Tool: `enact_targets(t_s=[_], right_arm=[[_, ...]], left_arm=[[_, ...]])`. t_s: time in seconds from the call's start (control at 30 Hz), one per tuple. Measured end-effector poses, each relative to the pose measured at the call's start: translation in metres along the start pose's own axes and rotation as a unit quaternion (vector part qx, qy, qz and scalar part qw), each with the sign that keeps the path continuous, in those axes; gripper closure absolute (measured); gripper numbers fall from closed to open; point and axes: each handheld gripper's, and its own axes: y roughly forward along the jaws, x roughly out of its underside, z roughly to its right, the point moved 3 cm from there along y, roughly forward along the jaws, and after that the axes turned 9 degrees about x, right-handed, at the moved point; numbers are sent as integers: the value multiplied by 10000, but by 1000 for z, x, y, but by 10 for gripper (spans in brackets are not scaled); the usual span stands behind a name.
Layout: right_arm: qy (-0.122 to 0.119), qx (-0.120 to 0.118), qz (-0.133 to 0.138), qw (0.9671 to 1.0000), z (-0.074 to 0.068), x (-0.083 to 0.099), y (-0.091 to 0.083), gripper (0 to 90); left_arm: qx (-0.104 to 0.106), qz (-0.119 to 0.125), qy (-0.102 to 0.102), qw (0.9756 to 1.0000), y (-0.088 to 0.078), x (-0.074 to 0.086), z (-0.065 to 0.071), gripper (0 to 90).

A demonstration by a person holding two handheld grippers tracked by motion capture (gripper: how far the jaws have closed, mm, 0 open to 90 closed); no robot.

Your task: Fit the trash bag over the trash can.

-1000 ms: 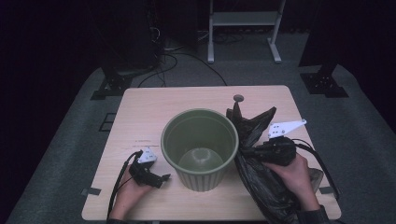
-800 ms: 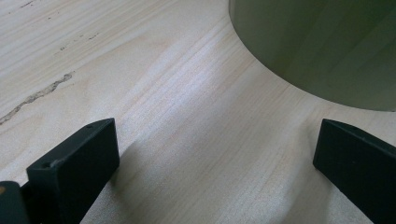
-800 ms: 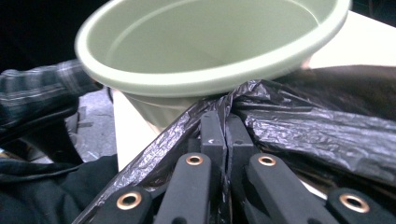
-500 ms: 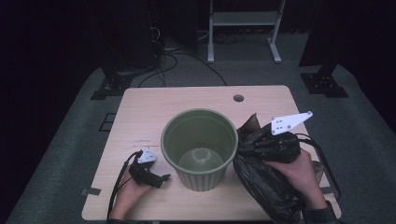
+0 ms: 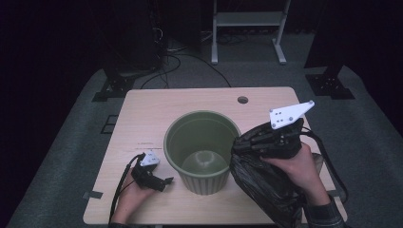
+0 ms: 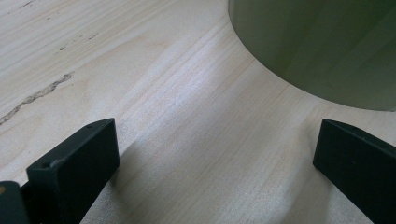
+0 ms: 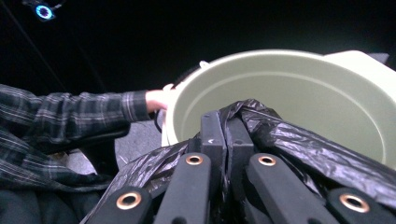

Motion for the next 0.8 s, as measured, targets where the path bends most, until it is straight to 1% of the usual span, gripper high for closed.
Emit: enact_targets(t_s=[0.07,0.23,0.37,0.67,0.73,0.8], right_arm=[[-43,-54,25,10000,-2,-7,2,886],[-94,-304,143,9994,-5,-22,10,886],[-178,-479,208,9985,-8,-37,20,886],[-345,-574,184,9976,-11,-69,48,887],[-386,-540,159,9977,-13,-76,55,887],[-424,-569,126,9974,-14,-82,65,886]], left_arm=[[0,-1,1,10000,0,0,0,0],[0,0,2,10000,0,0,0,0],[0,0,-2,10000,0,0,0,0],[13,2,8,10000,0,0,0,0],[17,2,9,10000,0,0,0,0],[17,1,11,10000,0,0,0,0]])
